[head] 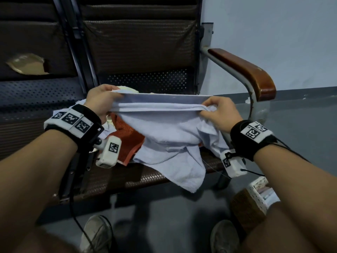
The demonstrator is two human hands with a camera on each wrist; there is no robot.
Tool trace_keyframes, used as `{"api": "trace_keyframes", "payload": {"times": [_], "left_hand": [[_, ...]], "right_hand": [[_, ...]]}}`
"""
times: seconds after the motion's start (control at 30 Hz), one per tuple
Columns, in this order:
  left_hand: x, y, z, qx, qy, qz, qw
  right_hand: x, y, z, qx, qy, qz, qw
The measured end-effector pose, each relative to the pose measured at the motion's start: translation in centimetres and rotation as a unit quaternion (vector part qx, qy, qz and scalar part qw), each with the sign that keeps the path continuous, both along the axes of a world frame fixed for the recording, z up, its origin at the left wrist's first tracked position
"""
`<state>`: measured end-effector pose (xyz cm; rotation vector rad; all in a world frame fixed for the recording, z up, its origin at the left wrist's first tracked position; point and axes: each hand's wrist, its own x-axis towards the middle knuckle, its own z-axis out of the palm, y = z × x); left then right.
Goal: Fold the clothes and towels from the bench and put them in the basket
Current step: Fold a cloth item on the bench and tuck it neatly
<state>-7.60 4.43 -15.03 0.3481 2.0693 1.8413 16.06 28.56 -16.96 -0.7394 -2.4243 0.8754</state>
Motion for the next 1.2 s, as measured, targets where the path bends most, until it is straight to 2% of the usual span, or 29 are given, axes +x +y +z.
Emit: {"api": "trace_keyframes", "payload": {"times": [0.07,0.13,0.23,0.37,0.43,0.5,0.57,0.63,0.77,0.87,0.93,1.0,1.1,1.2], "left_hand": [[-0.6,-0.5,-0.6,-0.028,0.034,0.002,0.999],[-0.9,-0.8,-1.0,-0.039,0.042,0.001,0.998],[-0.9,-1.0,-0.7,-0.035,0.034,-0.011,0.999],[-0.6,-1.5,0.4,-0.016,0.011,-0.071,0.997],[-0.5,-1.9,0.3,-0.072,0.03,-0.122,0.989],[-0.4,-2.1,-0.3,-0.169,0.081,-0.154,0.97],[-0.5,-2.3,-1.1,-0.251,0.141,-0.165,0.943],[-0.6,-2.4,-1.5,-0.271,0.193,-0.154,0.93],[-1.0,-2.4,-1.3,-0.234,0.296,-0.097,0.921],[-1.1,-2.4,-0.6,-0.212,0.35,-0.074,0.91],[-1.0,-1.9,-0.1,-0.164,0.347,-0.05,0.922],[-0.6,-1.0,0.6,-0.116,0.329,-0.03,0.937],[-0.4,-0.3,2.4,-0.078,0.315,-0.009,0.946],[-1.0,-0.9,5.2,-0.055,0.318,-0.002,0.947]], "right_hand": [[0.3,-0.2,0.2,-0.04,-0.003,0.036,0.999],[0.3,-0.3,0.0,-0.039,-0.058,0.056,0.996],[-0.1,-0.4,-0.1,-0.005,-0.115,0.059,0.992],[0.2,0.2,0.6,0.052,-0.114,0.061,0.99],[0.7,0.9,0.7,0.044,-0.077,0.058,0.994],[1.3,1.4,0.4,0.011,-0.042,0.065,0.997],[1.7,1.6,0.2,-0.007,-0.026,0.062,0.998],[2.0,1.8,0.3,-0.01,-0.013,0.06,0.998],[2.1,1.8,1.3,0.023,0.016,0.065,0.998],[1.5,1.9,2.6,0.056,-0.039,0.03,0.997],[1.1,1.6,3.8,0.075,-0.094,0.021,0.993],[0.7,1.4,5.0,0.08,-0.101,0.009,0.992],[0.1,1.3,7.2,0.084,-0.067,-0.022,0.994],[0.0,1.7,9.6,0.041,-0.01,-0.052,0.998]]}}
